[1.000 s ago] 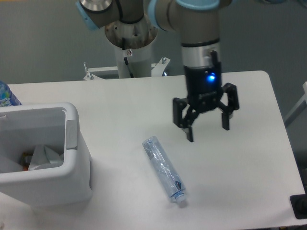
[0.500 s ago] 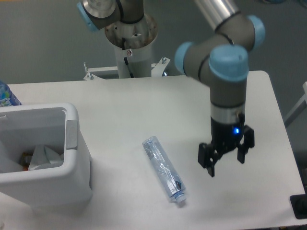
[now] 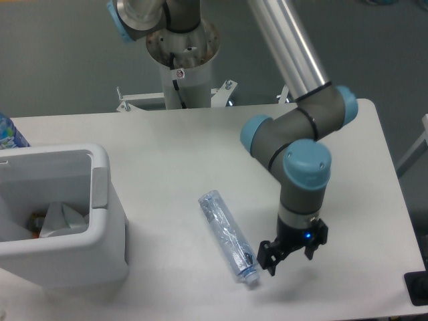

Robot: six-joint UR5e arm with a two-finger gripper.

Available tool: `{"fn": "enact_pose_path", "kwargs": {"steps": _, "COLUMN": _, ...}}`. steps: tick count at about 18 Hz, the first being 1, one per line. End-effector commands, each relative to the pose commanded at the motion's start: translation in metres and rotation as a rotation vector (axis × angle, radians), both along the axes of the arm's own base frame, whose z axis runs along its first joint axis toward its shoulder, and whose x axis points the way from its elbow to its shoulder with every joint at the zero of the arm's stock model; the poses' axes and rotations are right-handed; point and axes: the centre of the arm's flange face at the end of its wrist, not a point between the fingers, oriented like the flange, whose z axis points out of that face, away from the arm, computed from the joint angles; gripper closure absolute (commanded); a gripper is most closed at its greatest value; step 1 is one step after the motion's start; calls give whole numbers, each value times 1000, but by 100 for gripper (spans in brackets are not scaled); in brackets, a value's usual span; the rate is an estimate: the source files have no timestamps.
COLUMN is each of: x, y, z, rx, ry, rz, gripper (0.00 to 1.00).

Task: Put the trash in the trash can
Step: 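Move the gripper to the clear plastic bottle and lower beside it, then close the gripper on the bottle's capped end and lift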

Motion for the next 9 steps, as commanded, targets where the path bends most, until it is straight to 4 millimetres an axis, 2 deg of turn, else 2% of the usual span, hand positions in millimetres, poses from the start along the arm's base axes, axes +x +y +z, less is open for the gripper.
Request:
{"fn": "enact_pose_path", "kwargs": {"steps": 6, "x": 21, "y": 38, "z": -26, "rx": -46, "ry": 19, "rz": -16, "gripper": 0}}
{"fn": "enact_pose_path", "kwargs": {"steps": 9, "x": 28, "y": 42, "z": -31, "rx": -55, "ry": 14, "rz": -26, "gripper": 0}}
